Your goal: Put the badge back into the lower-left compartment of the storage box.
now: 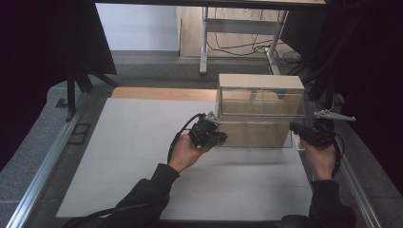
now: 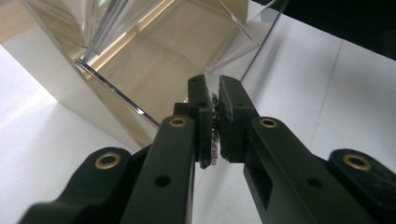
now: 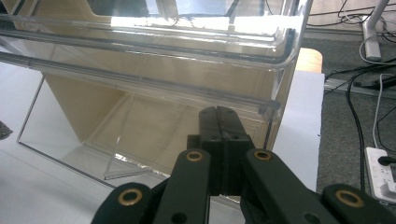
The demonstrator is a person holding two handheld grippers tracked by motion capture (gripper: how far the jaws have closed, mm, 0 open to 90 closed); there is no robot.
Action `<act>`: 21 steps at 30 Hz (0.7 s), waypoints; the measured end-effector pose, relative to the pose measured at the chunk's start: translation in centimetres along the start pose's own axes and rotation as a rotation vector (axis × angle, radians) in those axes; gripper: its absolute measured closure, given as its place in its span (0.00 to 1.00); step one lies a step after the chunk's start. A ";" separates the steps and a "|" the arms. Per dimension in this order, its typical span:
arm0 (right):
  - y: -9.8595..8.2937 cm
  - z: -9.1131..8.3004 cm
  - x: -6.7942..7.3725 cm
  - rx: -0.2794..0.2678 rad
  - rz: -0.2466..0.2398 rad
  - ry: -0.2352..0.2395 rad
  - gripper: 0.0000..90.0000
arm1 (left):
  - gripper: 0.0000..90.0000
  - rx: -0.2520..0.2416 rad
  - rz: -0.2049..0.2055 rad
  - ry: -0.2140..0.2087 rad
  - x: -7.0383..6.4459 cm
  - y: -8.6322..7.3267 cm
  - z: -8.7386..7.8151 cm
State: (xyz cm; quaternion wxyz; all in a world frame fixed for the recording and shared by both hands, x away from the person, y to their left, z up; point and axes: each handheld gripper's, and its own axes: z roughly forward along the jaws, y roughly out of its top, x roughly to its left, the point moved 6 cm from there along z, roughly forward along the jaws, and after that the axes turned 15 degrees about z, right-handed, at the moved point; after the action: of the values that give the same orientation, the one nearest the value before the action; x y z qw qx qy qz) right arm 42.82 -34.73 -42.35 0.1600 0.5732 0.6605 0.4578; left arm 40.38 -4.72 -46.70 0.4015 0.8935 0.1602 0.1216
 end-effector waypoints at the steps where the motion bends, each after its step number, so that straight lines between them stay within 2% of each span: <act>1: 0.0 0.0 0.0 0.000 0.000 0.000 1.00 | 0.92 -0.002 0.003 0.003 0.0 0.0 0.2; 8: 0.0 0.0 0.0 0.001 0.000 0.001 1.00 | 0.92 -0.011 0.014 0.029 0.3 0.0 1.5; 21: 0.0 0.0 0.0 0.000 0.001 0.004 1.00 | 0.92 0.001 -0.001 0.032 0.7 -0.7 3.8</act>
State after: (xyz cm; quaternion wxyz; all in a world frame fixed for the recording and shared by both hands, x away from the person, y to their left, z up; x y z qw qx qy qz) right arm 42.84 -34.77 -42.36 0.1583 0.5727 0.6604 0.4591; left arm 42.23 -6.61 -49.64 0.3985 0.8916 0.1673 0.1356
